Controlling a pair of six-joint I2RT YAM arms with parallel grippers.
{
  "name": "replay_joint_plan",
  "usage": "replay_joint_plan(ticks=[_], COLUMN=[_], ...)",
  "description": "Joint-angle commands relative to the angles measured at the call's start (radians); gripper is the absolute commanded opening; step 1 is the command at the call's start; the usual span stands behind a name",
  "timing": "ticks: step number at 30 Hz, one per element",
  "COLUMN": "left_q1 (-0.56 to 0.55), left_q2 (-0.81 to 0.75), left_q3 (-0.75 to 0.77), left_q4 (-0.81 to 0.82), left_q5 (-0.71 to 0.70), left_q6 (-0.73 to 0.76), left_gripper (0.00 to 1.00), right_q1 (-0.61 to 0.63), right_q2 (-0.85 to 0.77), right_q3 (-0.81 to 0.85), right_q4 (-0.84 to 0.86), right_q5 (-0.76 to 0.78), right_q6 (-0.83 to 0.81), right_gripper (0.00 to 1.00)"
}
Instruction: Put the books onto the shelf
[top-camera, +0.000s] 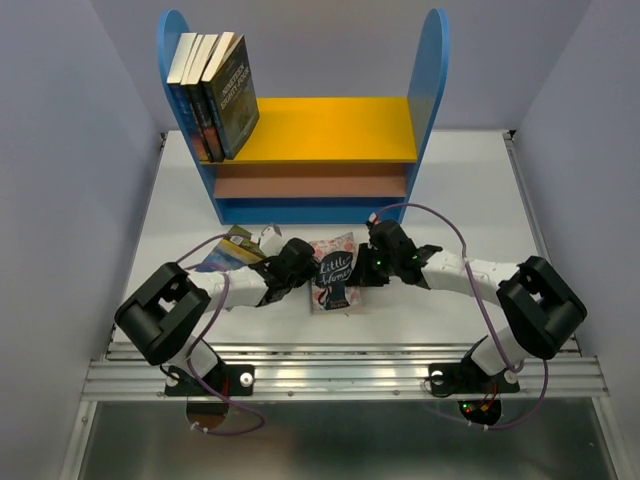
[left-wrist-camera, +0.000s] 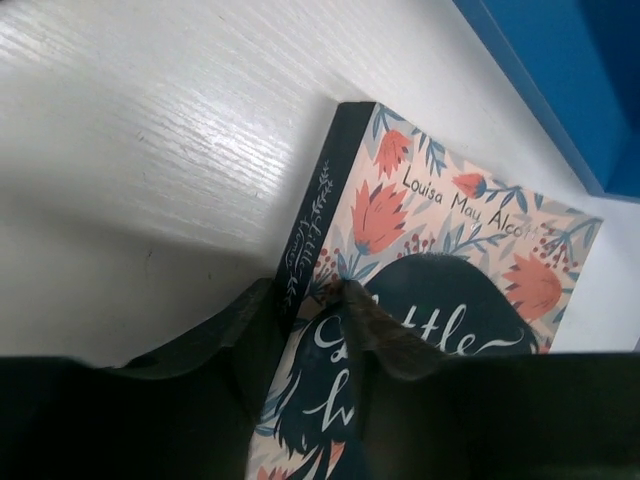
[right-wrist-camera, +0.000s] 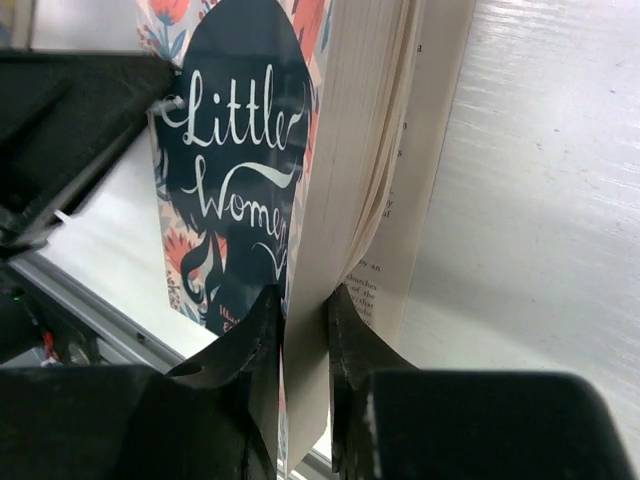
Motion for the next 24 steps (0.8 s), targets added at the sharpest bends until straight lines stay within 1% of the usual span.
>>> replay_joint_plan(ticks=[1, 3, 4, 5, 6, 8, 9, 10, 12, 14, 15, 17, 18, 21, 24], left_q1=[-0.04, -0.04, -0.04, -0.04, -0.04, -0.04, -0.038, -0.038, -0.038, -0.038, -0.038, -0.038, -0.037, -0.037, -0.037], left_q2=[-0.069, -0.127, -0.197, -0.233, -0.309, -0.381, -0.444, -0.472, -0.527, -0.61, -0.677, -0.747, -0.814, -0.926, -0.978], left_q3=[-0.054, -0.066, -0.074, -0.08, -0.092, -0.103, -0.102, -0.096, -0.088, -0.086, -0.092, -0.103, -0.109, -0.119, -0.126], left_q4=[-0.179, -0.195, -0.193, -0.189, -0.188, -0.188, -0.204, -0.217, -0.251, -0.236, -0.228, -0.172, -0.132, -0.066, -0.029], left_q5=[0.086, 0.074, 0.065, 0.06, 0.054, 0.051, 0.049, 0.045, 0.049, 0.072, 0.086, 0.135, 0.16, 0.189, 0.203], left_q6=[0.002, 0.013, 0.022, 0.036, 0.063, 0.102, 0.12, 0.155, 0.197, 0.257, 0.274, 0.333, 0.35, 0.404, 0.435], left_gripper=[0.56, 0.67, 0.75, 0.79, 0.81, 0.92, 0.96, 0.99, 0.99, 0.99, 0.99, 0.99, 0.99, 0.99, 0.99], right_q1=[0.031, 0.031, 0.031, 0.031, 0.031, 0.031, 0.031, 0.031, 0.031, 0.031, 0.031, 0.031, 0.031, 0.031, 0.031], right_q2=[-0.078, -0.123, -0.147, -0.17, -0.222, -0.276, -0.329, -0.356, -0.408, -0.477, -0.497, -0.552, -0.568, -0.62, -0.66], right_q3=[0.044, 0.027, 0.009, 0.002, -0.005, -0.016, -0.021, -0.027, -0.03, -0.028, -0.025, -0.019, -0.013, -0.004, 0.007], right_q4=[0.164, 0.196, 0.21, 0.219, 0.231, 0.239, 0.242, 0.245, 0.245, 0.244, 0.24, 0.236, 0.23, 0.23, 0.231], right_q5=[0.008, 0.019, 0.023, 0.026, 0.031, 0.046, 0.052, 0.051, 0.052, 0.048, 0.046, 0.02, 0.011, -0.065, -0.11], right_q6=[-0.002, -0.017, -0.029, -0.036, -0.042, -0.06, -0.057, -0.068, -0.072, -0.085, -0.086, -0.097, -0.097, -0.102, -0.102], right_gripper=[0.01, 0.01, 0.01, 0.01, 0.01, 0.01, 0.01, 0.01, 0.01, 0.01, 0.01, 0.01, 0.01, 0.01, 0.01])
